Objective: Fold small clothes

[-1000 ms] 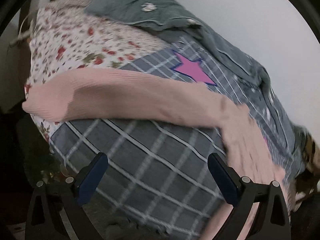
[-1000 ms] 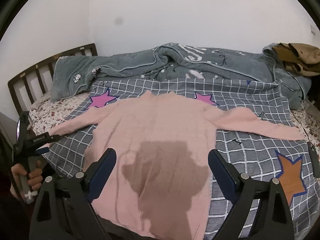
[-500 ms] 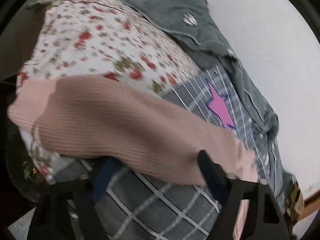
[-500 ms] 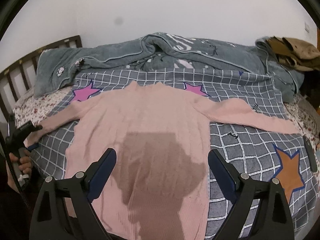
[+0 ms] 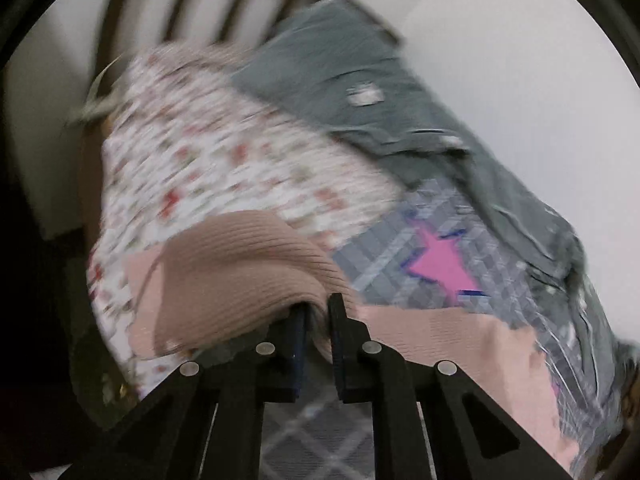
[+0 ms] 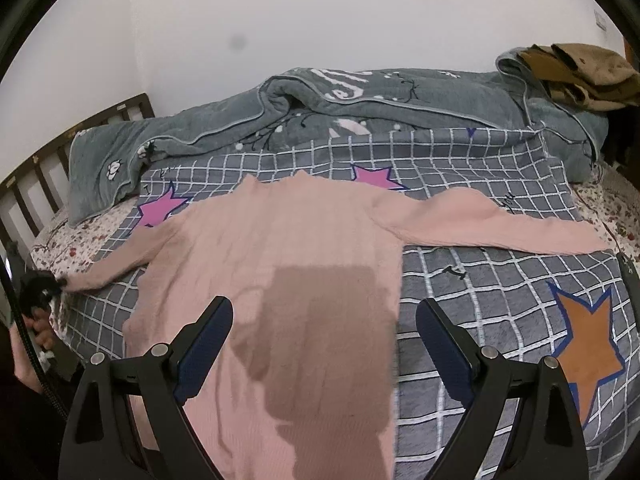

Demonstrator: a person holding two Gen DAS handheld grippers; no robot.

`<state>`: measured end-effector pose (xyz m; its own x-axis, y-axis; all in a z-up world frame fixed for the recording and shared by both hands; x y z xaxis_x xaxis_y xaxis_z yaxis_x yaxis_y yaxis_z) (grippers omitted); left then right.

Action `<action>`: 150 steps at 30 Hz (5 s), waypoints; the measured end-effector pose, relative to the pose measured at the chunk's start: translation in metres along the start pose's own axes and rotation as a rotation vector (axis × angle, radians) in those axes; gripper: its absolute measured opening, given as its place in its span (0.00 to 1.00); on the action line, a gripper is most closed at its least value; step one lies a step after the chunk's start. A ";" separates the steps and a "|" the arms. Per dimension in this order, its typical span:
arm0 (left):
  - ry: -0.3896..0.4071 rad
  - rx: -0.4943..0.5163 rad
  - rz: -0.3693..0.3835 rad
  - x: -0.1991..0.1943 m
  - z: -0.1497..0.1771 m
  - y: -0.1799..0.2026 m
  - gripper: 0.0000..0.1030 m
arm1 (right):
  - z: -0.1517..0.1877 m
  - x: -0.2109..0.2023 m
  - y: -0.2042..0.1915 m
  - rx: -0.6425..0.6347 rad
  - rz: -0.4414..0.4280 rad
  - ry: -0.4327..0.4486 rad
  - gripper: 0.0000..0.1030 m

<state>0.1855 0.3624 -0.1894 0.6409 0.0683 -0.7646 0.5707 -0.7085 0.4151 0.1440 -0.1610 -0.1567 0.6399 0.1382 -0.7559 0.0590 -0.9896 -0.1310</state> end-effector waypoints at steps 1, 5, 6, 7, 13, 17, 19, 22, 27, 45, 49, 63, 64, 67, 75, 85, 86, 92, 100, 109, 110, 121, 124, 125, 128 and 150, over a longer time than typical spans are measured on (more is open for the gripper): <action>0.007 0.047 0.020 -0.007 -0.005 0.023 0.10 | -0.001 -0.001 0.007 0.011 -0.008 0.000 0.89; 0.027 0.221 0.082 -0.023 -0.004 0.121 0.10 | -0.002 -0.007 0.033 0.045 -0.030 0.005 0.89; 0.026 0.268 0.103 -0.027 0.002 0.148 0.10 | 0.000 -0.010 0.040 0.049 -0.027 0.008 0.89; 0.020 0.318 0.130 -0.028 0.012 0.178 0.10 | 0.000 -0.013 0.048 0.054 -0.021 0.013 0.89; -0.057 0.575 0.203 -0.008 0.101 0.320 0.10 | 0.009 -0.027 0.095 0.099 0.027 0.026 0.89; -0.160 0.702 0.213 0.028 0.179 0.376 0.10 | 0.022 -0.030 0.123 0.143 0.040 0.011 0.89; -0.210 0.741 0.213 0.046 0.217 0.387 0.10 | 0.029 -0.027 0.133 0.156 0.045 -0.005 0.89; -0.308 0.782 0.225 0.065 0.264 0.395 0.10 | 0.039 -0.022 0.142 0.155 0.058 -0.032 0.89; -0.325 0.851 0.215 0.064 0.279 0.385 0.40 | 0.045 -0.012 0.148 0.150 0.064 -0.053 0.89; -0.168 0.588 0.051 0.086 0.108 0.248 0.83 | -0.002 0.043 0.057 -0.013 0.005 -0.087 0.89; -0.233 0.581 -0.007 0.115 0.096 0.218 0.81 | -0.031 0.063 0.025 -0.099 0.035 -0.063 0.89; -0.268 0.544 0.172 0.140 0.074 0.200 0.15 | -0.102 0.163 -0.042 -0.228 0.152 -0.075 0.69; -0.280 0.554 0.168 0.145 0.079 0.198 0.15 | -0.103 0.166 -0.043 -0.221 0.135 -0.080 0.69; -0.225 0.606 0.133 0.146 0.084 0.200 0.21 | -0.106 0.179 -0.050 -0.222 0.117 -0.091 0.69; -0.237 0.586 0.203 0.148 0.087 0.196 0.34 | -0.102 0.211 -0.046 -0.192 0.105 -0.168 0.34; -0.228 0.662 0.198 0.146 0.099 0.207 0.55 | -0.117 0.176 -0.062 -0.247 0.064 -0.040 0.55; -0.229 0.659 0.203 0.146 0.099 0.207 0.55 | -0.119 0.181 -0.066 -0.267 0.095 -0.042 0.55; -0.236 0.646 0.229 0.145 0.097 0.207 0.56 | -0.104 0.217 -0.046 -0.235 0.135 -0.182 0.19; -0.241 0.645 0.241 0.144 0.097 0.207 0.59 | -0.086 0.164 0.049 0.005 0.187 -0.130 0.25; -0.263 0.585 0.285 0.142 0.093 0.204 0.57 | -0.064 0.142 0.102 0.132 0.139 -0.110 0.45; -0.258 0.581 0.264 0.142 0.092 0.203 0.45 | -0.066 0.145 0.101 0.136 0.124 -0.112 0.45; -0.227 0.584 0.143 0.142 0.089 0.196 0.24 | -0.058 0.147 0.088 0.031 0.132 -0.137 0.27; -0.204 0.606 0.090 0.136 0.090 0.195 0.45 | -0.052 0.132 0.112 0.058 0.161 -0.133 0.35; -0.201 0.616 0.089 0.134 0.092 0.195 0.60 | -0.050 0.125 0.123 0.074 0.171 -0.125 0.39; -0.172 0.661 0.055 0.130 0.101 0.194 0.70 | -0.045 0.099 0.161 0.131 0.207 -0.084 0.49; -0.110 0.634 -0.056 0.107 0.120 0.180 0.80 | -0.018 0.056 0.348 0.375 0.218 -0.029 0.52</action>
<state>0.2952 0.1578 -0.2559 0.5434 0.0692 -0.8366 0.1666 -0.9857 0.0267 0.2143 -0.4983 -0.2328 0.5842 -0.0657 -0.8089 -0.3607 -0.9139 -0.1863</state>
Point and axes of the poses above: each gripper's, at about its wrist camera, not at the fingertips, and x roughly the way its jaws point, y to its right, z to its underside, the point moved 10 cm from there along x, roughly the way its jaws point, and after that the axes turned 12 degrees about -y, right-handed, at the moved point
